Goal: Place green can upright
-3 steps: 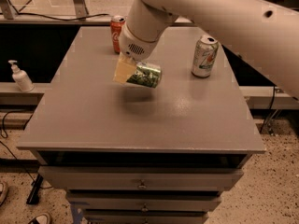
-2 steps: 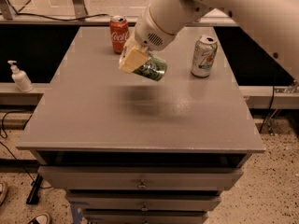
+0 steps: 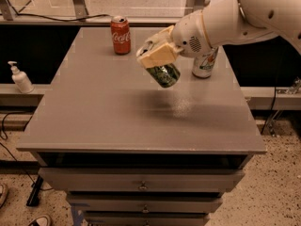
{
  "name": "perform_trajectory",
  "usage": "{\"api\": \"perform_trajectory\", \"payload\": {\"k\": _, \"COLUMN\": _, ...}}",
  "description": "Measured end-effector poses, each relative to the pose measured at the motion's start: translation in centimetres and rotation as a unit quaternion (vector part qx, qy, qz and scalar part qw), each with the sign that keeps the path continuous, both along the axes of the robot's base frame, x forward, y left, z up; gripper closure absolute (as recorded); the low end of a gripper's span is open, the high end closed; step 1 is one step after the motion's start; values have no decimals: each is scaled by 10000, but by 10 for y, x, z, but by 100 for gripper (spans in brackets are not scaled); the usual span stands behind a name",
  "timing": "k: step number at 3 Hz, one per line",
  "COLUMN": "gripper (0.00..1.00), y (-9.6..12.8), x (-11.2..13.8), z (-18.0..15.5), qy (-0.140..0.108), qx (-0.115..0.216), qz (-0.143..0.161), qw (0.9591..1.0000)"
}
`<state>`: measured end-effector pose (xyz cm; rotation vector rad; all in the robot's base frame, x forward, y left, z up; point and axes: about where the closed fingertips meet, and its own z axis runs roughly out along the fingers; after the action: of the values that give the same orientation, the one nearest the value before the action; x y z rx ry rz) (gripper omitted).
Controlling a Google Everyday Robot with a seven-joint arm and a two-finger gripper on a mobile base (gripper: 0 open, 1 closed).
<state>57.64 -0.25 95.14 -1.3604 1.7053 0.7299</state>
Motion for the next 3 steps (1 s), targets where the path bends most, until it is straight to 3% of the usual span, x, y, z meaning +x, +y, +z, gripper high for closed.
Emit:
{"api": "perform_trajectory", "payload": {"k": 1, "gripper": 100, "y": -23, "x": -10, "z": 6, "qy": 226, "qx": 759, "qz": -295, "qw": 9964}}
{"api": "perform_trajectory", "payload": {"k": 3, "gripper": 100, "y": -59, "x": -17, "z": 7, "qy": 255, "qx": 1667, "qz": -932, "qw": 9813}}
